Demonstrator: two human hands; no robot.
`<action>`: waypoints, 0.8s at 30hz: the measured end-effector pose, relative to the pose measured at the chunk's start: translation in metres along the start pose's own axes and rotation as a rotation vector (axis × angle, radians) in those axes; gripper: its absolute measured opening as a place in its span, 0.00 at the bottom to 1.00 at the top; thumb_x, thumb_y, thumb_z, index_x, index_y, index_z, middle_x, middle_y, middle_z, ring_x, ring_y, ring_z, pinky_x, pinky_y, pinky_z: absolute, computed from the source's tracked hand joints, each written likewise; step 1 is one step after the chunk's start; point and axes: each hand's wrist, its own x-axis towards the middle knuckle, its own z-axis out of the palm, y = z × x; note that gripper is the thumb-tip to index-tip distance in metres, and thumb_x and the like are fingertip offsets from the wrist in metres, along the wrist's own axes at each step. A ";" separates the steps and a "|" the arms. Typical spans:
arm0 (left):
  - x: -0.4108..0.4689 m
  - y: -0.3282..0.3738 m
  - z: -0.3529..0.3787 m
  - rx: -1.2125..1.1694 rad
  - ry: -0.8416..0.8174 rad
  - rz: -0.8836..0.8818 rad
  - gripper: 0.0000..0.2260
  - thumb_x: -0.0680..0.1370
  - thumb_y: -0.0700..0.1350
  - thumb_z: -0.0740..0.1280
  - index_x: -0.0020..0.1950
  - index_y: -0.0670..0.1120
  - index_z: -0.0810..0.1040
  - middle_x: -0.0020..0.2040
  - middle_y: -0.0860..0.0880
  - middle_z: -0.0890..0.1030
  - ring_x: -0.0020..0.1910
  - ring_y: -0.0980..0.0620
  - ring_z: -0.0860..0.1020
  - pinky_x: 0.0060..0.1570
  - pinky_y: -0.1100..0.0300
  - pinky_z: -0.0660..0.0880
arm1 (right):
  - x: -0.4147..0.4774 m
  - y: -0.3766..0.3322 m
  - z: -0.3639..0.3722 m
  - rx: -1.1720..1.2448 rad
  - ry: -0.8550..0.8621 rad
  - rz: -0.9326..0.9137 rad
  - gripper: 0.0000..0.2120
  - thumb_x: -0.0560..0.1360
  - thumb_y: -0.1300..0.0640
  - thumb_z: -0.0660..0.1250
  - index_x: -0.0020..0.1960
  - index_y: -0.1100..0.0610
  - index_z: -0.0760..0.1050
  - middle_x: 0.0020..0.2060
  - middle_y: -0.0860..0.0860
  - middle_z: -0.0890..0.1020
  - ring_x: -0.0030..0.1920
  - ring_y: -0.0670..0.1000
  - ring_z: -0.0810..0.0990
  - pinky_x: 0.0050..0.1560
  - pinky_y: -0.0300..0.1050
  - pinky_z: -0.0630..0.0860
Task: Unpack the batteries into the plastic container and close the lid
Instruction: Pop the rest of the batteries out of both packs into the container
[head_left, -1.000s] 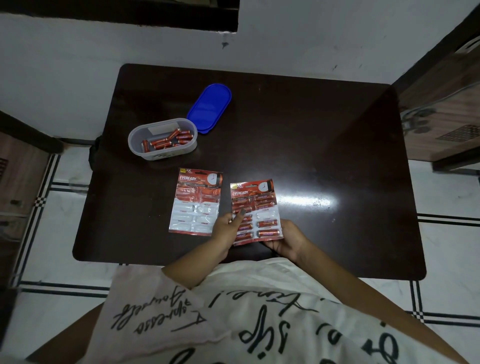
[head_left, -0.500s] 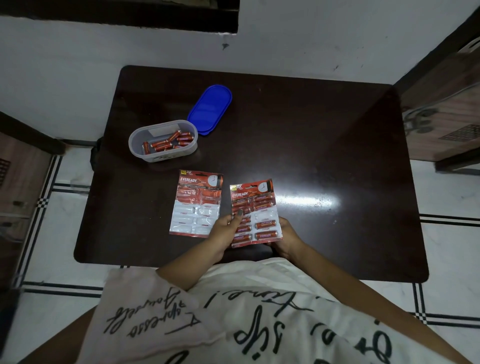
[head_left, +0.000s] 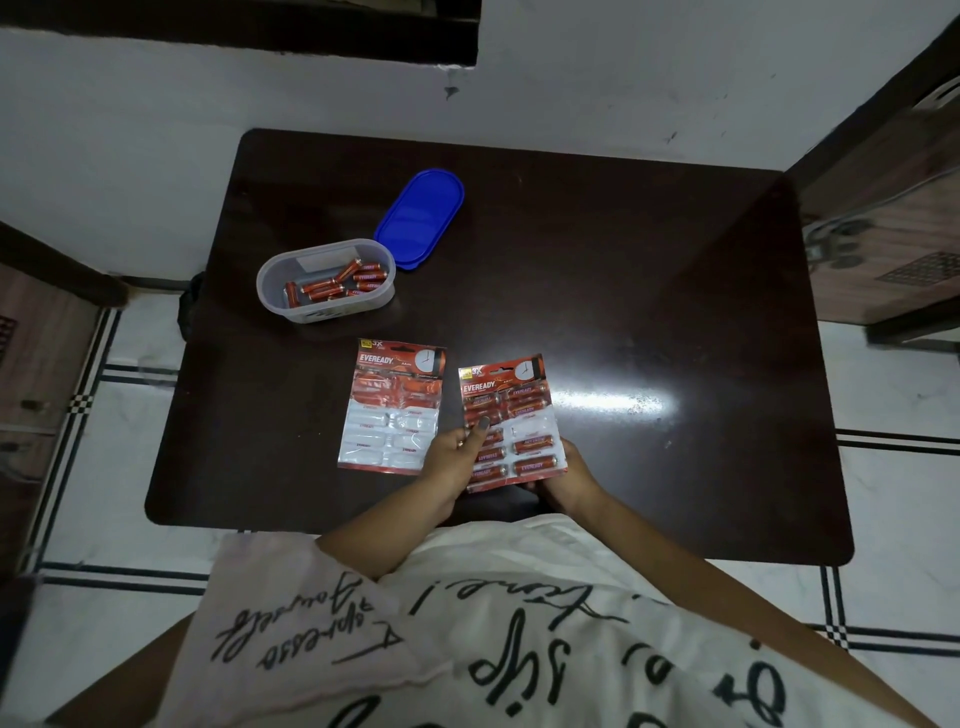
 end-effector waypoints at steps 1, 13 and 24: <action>0.000 0.001 0.000 -0.003 -0.004 -0.004 0.18 0.78 0.58 0.64 0.51 0.43 0.82 0.45 0.47 0.85 0.44 0.50 0.84 0.37 0.62 0.76 | -0.001 0.000 -0.001 -0.033 -0.002 -0.023 0.14 0.82 0.63 0.60 0.39 0.58 0.77 0.29 0.48 0.83 0.30 0.50 0.80 0.32 0.40 0.78; 0.000 0.002 -0.003 0.023 -0.023 -0.022 0.18 0.78 0.58 0.64 0.52 0.44 0.81 0.43 0.49 0.85 0.39 0.54 0.84 0.35 0.65 0.75 | 0.001 0.001 0.008 -0.074 0.043 -0.071 0.09 0.80 0.64 0.63 0.44 0.60 0.79 0.41 0.58 0.84 0.44 0.58 0.84 0.50 0.54 0.82; 0.010 -0.005 0.000 0.112 0.062 0.037 0.18 0.77 0.59 0.66 0.49 0.45 0.83 0.44 0.48 0.86 0.43 0.50 0.84 0.46 0.57 0.80 | 0.000 -0.006 0.006 0.129 -0.004 0.064 0.12 0.81 0.59 0.61 0.55 0.63 0.81 0.50 0.62 0.85 0.51 0.63 0.84 0.57 0.57 0.80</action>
